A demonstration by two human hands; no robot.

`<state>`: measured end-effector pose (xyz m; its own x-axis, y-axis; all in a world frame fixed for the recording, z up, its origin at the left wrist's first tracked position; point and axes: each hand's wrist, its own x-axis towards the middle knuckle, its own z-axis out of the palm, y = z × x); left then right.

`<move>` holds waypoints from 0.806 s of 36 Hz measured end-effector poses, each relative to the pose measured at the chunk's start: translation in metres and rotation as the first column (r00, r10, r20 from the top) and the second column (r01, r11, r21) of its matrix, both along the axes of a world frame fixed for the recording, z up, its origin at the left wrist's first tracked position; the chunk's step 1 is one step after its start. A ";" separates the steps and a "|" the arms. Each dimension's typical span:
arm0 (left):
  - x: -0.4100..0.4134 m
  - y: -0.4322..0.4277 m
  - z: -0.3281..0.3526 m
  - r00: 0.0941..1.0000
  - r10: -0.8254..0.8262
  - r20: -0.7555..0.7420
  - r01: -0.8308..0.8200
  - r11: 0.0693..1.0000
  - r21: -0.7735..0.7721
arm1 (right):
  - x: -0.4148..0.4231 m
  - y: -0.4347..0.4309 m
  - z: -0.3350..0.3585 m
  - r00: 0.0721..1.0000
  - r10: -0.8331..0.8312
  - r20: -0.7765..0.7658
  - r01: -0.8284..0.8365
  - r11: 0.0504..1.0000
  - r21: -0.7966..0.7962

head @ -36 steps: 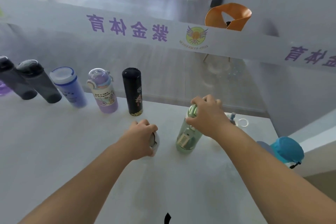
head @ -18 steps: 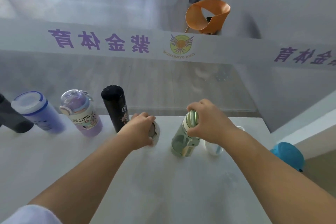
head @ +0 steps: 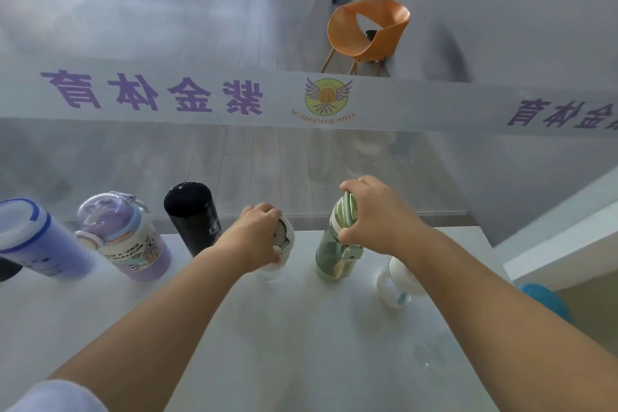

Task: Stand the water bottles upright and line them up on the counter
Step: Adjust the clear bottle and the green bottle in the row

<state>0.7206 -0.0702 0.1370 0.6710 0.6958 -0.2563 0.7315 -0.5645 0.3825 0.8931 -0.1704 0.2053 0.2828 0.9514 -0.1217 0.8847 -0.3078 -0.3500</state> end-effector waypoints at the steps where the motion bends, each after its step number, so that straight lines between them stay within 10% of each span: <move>1: 0.001 0.001 0.000 1.000 0.001 0.003 -0.001 1.000 0.000 | 0.001 0.001 0.000 1.000 -0.002 -0.004 0.002 1.000 0.001; 29: -0.002 -0.002 0.016 0.994 0.032 -0.103 -0.028 0.999 0.046 | 0.004 0.005 0.008 0.998 0.066 0.024 -0.063 0.993 -0.097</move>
<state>0.7181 -0.0719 0.1528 0.6210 0.7276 -0.2917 0.7828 -0.5564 0.2788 0.8967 -0.1655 0.2133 0.2255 0.9520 -0.2070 0.9126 -0.2808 -0.2970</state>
